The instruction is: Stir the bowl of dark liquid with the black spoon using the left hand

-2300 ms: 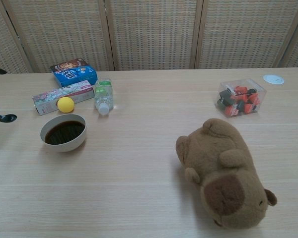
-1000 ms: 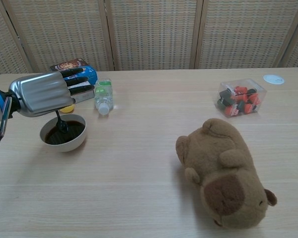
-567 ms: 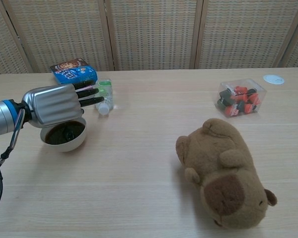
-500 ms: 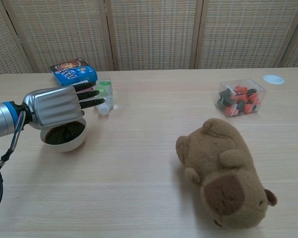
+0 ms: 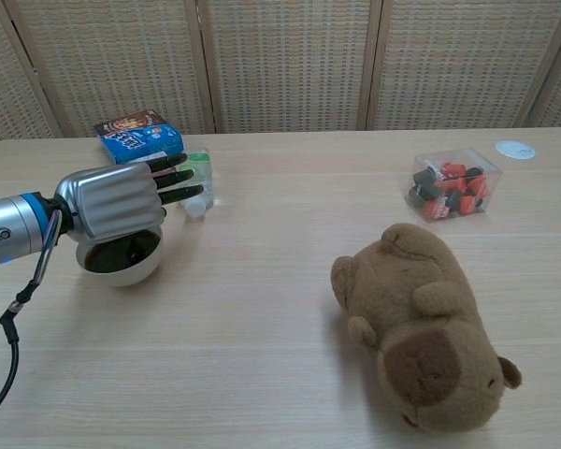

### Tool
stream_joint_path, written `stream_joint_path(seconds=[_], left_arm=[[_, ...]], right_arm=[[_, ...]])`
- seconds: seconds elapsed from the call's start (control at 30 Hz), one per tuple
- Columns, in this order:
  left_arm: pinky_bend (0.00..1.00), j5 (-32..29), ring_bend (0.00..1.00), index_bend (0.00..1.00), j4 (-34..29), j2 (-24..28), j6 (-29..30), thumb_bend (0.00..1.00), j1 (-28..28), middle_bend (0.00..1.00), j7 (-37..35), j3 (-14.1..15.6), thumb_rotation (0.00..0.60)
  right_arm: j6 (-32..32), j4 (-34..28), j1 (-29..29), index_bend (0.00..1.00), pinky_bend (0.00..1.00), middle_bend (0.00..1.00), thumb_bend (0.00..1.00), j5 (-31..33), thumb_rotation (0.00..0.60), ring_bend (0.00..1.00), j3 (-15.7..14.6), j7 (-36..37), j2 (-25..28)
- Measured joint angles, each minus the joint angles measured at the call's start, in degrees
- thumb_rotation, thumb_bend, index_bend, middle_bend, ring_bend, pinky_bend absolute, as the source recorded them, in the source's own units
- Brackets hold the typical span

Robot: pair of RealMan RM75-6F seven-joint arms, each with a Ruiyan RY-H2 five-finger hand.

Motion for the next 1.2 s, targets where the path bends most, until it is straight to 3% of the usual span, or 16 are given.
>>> stream_joint_path(seconds=[0.3, 0.83, 1.2], left_arm=[[0.00, -1.40, 0.00, 0.62, 1.34, -0.70, -0.09, 0.44, -0.20, 0.01, 0.66, -0.93, 0.600], [0.00, -0.33, 0.00, 0.62, -0.92, 1.99, 1.82, 0.44, 2.04, 0.01, -1.37, 1.67, 0.600], [0.00, -1.25, 0.00, 0.62, -0.02, -1.09, 0.69, 0.44, 0.59, 0.01, -0.24, -0.15, 0.600]], right_arm=[[-0.06, 0.20, -0.12, 0.33, 0.21, 0.21, 0.30, -0.02, 0.600, 0.09, 0.05, 0.17, -0.09], [-0.19, -0.15, 0.18, 0.33, 0.21, 0.21, 0.30, -0.59, 0.600, 0.09, 0.04, -0.13, -0.21], [-0.48, 0.52, -0.24, 0.33, 0.21, 0.21, 0.30, 0.11, 0.600, 0.09, 0.05, 0.46, -0.40]])
